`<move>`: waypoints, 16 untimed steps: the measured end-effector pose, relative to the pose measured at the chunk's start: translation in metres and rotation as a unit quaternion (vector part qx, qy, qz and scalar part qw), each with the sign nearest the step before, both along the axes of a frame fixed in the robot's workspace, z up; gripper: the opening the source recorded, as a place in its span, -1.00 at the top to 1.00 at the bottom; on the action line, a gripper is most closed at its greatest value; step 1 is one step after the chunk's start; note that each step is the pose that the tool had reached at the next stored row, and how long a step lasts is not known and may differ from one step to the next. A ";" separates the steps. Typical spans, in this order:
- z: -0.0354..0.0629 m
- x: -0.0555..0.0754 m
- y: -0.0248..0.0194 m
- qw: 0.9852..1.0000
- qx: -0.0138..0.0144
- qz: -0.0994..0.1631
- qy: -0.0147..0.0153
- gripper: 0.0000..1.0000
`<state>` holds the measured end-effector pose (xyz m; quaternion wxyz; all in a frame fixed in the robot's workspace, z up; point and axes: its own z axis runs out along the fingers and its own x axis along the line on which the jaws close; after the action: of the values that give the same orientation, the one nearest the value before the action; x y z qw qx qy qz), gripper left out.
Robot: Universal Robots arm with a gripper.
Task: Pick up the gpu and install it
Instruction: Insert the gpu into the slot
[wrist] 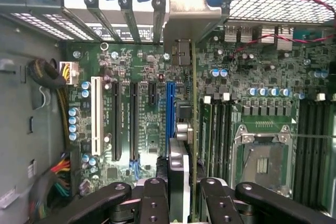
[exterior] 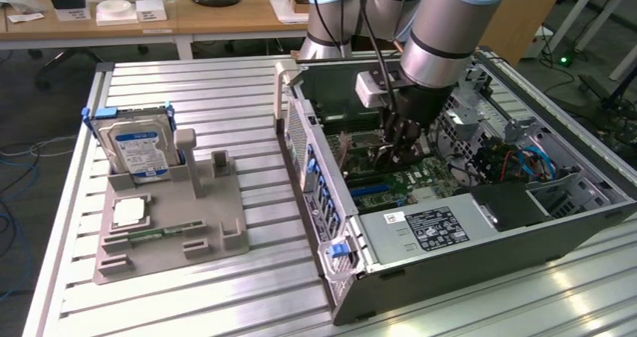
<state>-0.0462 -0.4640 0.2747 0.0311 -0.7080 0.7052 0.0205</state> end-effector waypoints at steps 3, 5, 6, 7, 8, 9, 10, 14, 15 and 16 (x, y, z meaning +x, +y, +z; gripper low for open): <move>-0.0049 -0.001 -0.0004 1.000 0.000 0.000 0.000 0.44; -0.0084 -0.001 -0.0008 1.000 0.000 0.000 0.001 0.44; -0.0099 -0.002 -0.0008 1.000 0.000 0.000 0.001 0.44; -0.0114 -0.003 -0.0008 1.000 0.000 0.000 0.001 0.44; -0.0129 -0.004 -0.0008 1.000 0.000 0.000 0.000 0.44; -0.0145 -0.004 -0.0008 1.000 0.000 0.000 0.001 0.44; -0.0162 -0.004 -0.0008 1.000 0.000 0.000 0.001 0.44; -0.0208 -0.009 -0.0008 1.000 -0.001 -0.001 0.000 0.44; -0.0220 -0.009 -0.0007 1.000 -0.001 -0.002 0.000 0.44; -0.0233 -0.009 -0.0007 1.000 -0.001 -0.003 0.000 0.44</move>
<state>-0.0556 -0.4647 0.2514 0.0300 -0.7061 0.7072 0.0197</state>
